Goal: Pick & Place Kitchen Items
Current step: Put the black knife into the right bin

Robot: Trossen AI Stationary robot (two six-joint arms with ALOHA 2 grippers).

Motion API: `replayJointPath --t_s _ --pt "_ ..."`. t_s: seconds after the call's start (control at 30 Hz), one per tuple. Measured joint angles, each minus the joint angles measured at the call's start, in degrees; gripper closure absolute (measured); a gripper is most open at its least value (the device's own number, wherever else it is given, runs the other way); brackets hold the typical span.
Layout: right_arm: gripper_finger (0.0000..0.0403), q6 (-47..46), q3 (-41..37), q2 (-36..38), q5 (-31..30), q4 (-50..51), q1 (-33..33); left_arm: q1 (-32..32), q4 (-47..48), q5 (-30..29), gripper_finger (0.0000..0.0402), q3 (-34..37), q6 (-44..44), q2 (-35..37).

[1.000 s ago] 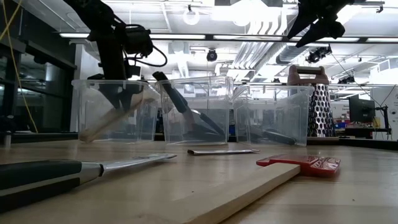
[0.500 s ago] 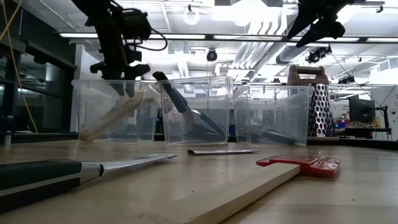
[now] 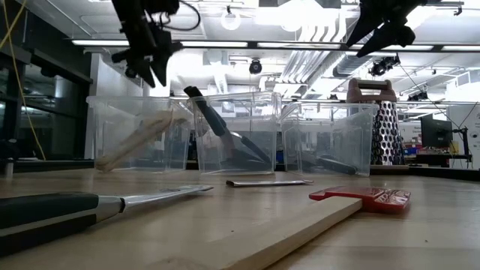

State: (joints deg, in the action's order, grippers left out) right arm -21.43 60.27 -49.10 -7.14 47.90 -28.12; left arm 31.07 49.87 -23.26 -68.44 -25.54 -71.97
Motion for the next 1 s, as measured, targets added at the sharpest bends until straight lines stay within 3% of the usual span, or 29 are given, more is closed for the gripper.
replayJointPath --t_s 0.2,0.4,1.0 --pt "0.0167 2.75 0.0 0.0 3.54 0.02 0.0 -3.1 4.01 1.75 0.0236 -5.86 -2.3 0.85" --pt "0.0167 3.51 0.0 0.0 5.94 0.02 0.0 -8.99 10.14 1.93 0.0236 -10.55 -10.34 1.11" --pt "0.0167 3.06 0.0 0.02 6.23 1.77 -0.01 -34.33 16.17 3.0 0.0236 -11.15 -38.6 0.86"
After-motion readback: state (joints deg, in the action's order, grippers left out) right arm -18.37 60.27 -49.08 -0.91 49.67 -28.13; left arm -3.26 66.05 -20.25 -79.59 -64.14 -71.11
